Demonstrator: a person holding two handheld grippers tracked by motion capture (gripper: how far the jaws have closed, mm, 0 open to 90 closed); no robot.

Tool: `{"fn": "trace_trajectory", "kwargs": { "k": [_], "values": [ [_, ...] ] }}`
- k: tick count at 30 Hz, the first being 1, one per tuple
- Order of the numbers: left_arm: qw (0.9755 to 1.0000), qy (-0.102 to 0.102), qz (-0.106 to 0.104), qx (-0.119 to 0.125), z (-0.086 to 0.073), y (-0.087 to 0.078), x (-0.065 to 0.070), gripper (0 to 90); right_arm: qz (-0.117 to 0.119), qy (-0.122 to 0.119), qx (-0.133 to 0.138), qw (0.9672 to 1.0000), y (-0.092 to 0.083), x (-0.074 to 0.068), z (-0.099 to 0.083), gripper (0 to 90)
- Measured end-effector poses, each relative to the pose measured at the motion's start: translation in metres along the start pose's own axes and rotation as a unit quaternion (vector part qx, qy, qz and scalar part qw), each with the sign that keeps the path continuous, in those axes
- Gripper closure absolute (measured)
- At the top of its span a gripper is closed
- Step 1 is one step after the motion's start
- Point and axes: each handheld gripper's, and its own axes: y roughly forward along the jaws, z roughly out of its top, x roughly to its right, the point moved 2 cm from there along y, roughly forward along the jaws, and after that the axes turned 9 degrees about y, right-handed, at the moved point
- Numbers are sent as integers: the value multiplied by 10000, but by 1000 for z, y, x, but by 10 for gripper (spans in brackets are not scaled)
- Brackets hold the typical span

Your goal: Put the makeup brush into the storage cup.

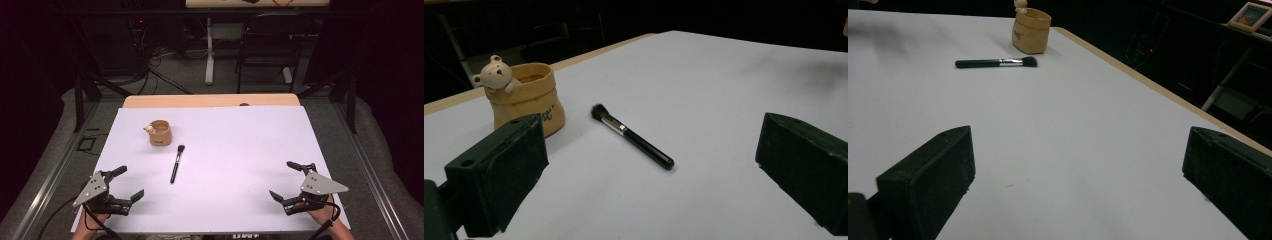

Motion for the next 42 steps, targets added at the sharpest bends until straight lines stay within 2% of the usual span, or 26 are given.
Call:
{"fn": "trace_trajectory", "kwargs": {
  "k": [10, 17, 23, 24, 25, 33, 34, 42],
  "values": [
    [10000, -42, -48, 38, -1, 1, -1, 1, 14, 0, -16, 10000, 0, 0, 0, 0],
    [10000, -8, -4, -15, 0, 1, 0, 2, 7, 8, -22, 10000, 0, 0, 0, 0],
    [10000, 10, -49, -17, 1, 2, 1, 1, 7, 3, -18, 10000, 1, 0, 0, 0],
    [10000, 27, -6, -37, 2, 3, 1, 1, 4, 0, -19, 10000, 1, 0, 0, 0],
    [10000, 35, -56, -32, 2, 3, 1, 1, 0, -10, -17, 10000, 1, 0, 0, 0],
    [9999, 33, -5, -111, 8, 8, 1, 0, -2, 0, -26, 10000, 1, 0, 0, 0],
    [9999, 25, -64, -89, 9, 9, 2, 0, 1, 4, -24, 10000, 1, 0, 0, 0],
    [9997, 87, -46, -213, 17, 16, 3, 0, -10, -16, -30, 10000, 2, 0, 0, 0]
  ]
}}
